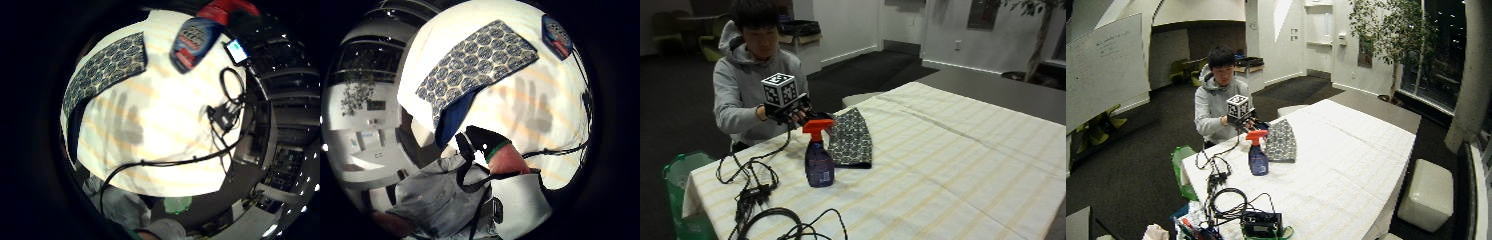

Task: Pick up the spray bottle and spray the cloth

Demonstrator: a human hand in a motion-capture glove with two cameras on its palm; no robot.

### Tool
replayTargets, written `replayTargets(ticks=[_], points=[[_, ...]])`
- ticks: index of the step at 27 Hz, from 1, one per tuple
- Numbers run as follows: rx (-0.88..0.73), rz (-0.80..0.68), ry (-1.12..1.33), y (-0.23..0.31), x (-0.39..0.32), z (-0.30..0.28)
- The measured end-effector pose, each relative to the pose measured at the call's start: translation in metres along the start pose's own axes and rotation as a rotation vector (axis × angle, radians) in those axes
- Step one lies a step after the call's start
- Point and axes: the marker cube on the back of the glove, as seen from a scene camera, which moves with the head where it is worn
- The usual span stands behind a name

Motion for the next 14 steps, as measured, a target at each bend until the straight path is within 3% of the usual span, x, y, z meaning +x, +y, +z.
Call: replayTargets(ticks=[7,14], points=[[0.158,0.101,-0.11,-0.006,0.064,0.003],[0.172,0.158,-0.3,-0.032,0.102,0.009]])
